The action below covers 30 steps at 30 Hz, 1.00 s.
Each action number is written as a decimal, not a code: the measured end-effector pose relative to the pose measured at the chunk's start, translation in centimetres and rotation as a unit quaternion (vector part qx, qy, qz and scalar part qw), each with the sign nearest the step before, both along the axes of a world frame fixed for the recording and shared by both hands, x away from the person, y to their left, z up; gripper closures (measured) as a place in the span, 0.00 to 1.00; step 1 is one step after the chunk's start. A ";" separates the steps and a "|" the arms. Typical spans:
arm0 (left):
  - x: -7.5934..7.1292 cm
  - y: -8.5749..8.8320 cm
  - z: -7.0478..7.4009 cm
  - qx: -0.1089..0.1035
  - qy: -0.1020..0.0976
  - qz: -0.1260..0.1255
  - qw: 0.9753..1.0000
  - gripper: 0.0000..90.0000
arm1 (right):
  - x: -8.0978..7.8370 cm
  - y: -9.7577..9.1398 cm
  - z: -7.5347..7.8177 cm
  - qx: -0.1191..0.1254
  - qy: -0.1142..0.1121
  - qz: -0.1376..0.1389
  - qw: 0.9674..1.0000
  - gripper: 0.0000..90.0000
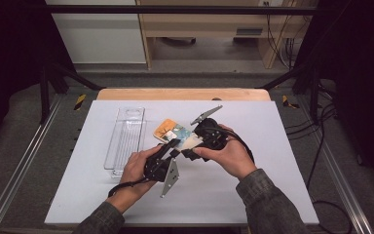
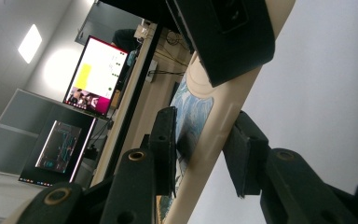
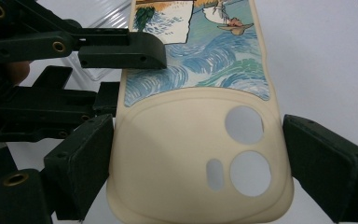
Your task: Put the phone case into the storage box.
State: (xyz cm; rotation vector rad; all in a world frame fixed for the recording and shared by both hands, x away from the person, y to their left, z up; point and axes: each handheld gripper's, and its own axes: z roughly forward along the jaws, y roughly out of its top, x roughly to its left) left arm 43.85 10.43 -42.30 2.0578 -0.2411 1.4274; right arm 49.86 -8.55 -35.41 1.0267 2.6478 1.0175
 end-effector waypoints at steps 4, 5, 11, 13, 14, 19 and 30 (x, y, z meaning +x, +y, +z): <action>0.0 0.0 0.1 0.009 -0.005 -0.004 1.000 0.74 | 0.0 0.0 0.0 0.000 0.000 0.001 1.000 0.13; 0.0 0.0 0.2 0.010 -0.005 -0.005 1.000 0.75 | 0.0 0.0 0.0 0.001 0.001 0.000 1.000 0.13; -0.1 0.1 0.3 0.018 -0.012 -0.006 1.000 0.79 | 0.1 0.0 0.3 0.006 0.002 0.000 1.000 0.13; -0.1 0.1 0.3 0.022 -0.013 -0.006 1.000 0.82 | 0.1 0.0 0.3 0.008 0.004 0.000 1.000 0.12; -0.2 0.2 0.3 0.024 -0.012 -0.007 1.000 0.84 | 0.2 0.0 0.3 0.008 0.004 0.000 1.000 0.12; -0.2 0.3 0.3 0.031 -0.011 -0.010 0.999 0.88 | 0.4 -0.1 0.3 0.019 0.013 0.000 1.000 0.12; -0.4 0.3 0.3 0.025 0.000 -0.016 1.000 0.89 | 0.3 -0.5 0.4 0.055 -0.002 -0.007 0.998 0.09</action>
